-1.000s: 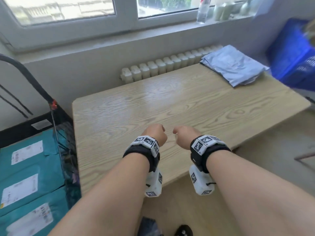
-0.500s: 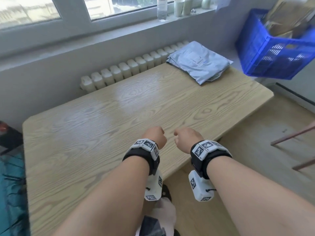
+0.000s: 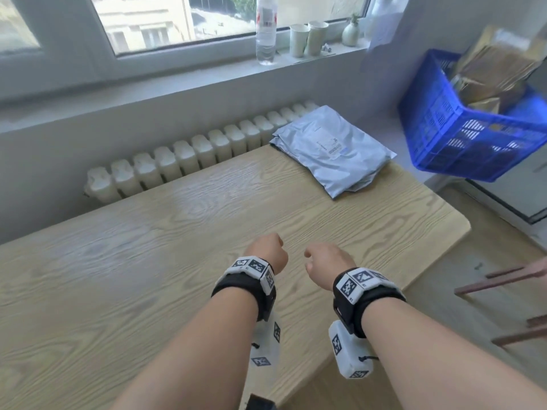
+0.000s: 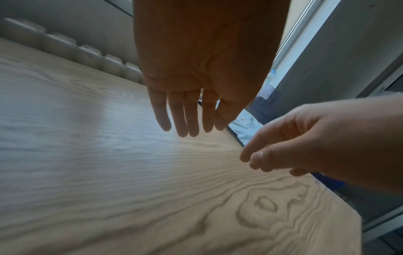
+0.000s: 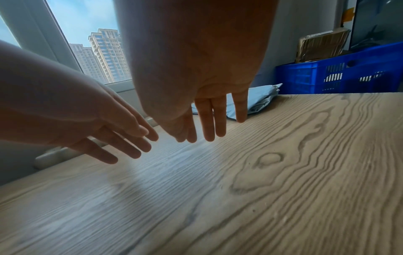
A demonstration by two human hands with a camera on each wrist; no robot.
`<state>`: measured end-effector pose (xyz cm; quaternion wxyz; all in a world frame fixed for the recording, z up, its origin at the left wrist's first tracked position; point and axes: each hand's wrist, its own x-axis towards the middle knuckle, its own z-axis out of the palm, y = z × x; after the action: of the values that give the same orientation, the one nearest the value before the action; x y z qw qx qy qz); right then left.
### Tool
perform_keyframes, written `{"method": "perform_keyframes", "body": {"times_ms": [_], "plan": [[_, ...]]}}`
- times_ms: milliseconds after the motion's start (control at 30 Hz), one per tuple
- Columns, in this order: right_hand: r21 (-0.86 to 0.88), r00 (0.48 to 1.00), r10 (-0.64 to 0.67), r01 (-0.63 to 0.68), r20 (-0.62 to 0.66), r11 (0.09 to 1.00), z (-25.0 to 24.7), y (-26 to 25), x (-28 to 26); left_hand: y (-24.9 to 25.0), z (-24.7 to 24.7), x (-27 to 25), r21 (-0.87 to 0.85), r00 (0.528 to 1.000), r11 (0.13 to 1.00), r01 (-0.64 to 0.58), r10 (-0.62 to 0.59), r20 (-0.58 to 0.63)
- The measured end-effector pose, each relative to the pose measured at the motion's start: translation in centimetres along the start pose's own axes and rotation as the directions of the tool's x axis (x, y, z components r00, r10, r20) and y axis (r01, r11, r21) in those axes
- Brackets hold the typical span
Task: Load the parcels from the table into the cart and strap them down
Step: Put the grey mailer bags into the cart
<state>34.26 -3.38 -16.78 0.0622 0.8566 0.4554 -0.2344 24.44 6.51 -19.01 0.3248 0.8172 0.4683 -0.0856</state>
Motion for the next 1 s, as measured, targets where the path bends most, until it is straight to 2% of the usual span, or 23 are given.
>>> {"method": "perform_keyframes", "body": {"times_ms": [267,433,767,1000], "plan": [[0.014,1.000,-0.015,0.016,-0.023,1.000,-2.8,2.4,4.5,2.9,-1.7,4.4,-0.043,0.999,0.999,0.020,-0.021,-0.025],[0.036,0.998,-0.020,0.022,-0.061,0.999,-5.3,3.9,7.3,5.0,-3.2,6.5,-0.011,0.997,1.000,0.018,-0.019,-0.080],[-0.009,0.982,-0.164,0.164,-0.090,0.986,-10.4,11.6,16.2,12.6,-3.0,13.0,-0.072,0.981,0.985,0.158,-0.165,-0.099],[-0.053,0.970,-0.232,0.228,-0.071,0.972,-13.7,18.5,23.9,18.6,-2.7,20.0,-0.285,0.948,0.918,0.274,-0.307,-0.080]]}}
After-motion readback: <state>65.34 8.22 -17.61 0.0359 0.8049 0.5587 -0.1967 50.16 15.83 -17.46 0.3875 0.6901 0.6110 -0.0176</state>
